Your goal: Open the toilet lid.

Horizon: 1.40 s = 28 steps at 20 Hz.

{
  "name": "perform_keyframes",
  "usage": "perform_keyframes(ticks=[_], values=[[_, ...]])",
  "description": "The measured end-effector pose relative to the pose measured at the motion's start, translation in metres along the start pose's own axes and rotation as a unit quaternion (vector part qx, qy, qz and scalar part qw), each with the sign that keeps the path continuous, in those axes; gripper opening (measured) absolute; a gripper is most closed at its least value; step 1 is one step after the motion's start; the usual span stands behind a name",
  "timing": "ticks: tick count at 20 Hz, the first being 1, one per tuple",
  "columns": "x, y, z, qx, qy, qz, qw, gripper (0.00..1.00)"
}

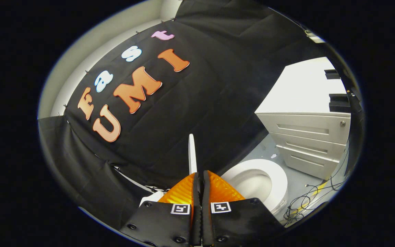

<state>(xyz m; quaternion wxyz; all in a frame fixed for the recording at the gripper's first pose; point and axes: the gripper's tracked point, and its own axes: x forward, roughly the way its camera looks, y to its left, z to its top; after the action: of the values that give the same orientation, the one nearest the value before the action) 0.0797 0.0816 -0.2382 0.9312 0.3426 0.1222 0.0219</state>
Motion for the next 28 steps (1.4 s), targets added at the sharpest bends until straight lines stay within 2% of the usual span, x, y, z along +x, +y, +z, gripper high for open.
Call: perform_keyframes(ticks=[5, 12, 19, 28], values=[[-0.002, 0.033, -0.004, -0.058, 0.005, 0.003, 0.998, 0.09], [-0.009, 0.089, -0.015, -0.102, 0.015, 0.042, 0.994, 0.09], [-0.020, 0.163, -0.041, -0.180, 0.020, 0.079, 0.980, 0.09], [-0.034, 0.244, -0.089, -0.233, 0.030, 0.123, 0.964, 0.09]])
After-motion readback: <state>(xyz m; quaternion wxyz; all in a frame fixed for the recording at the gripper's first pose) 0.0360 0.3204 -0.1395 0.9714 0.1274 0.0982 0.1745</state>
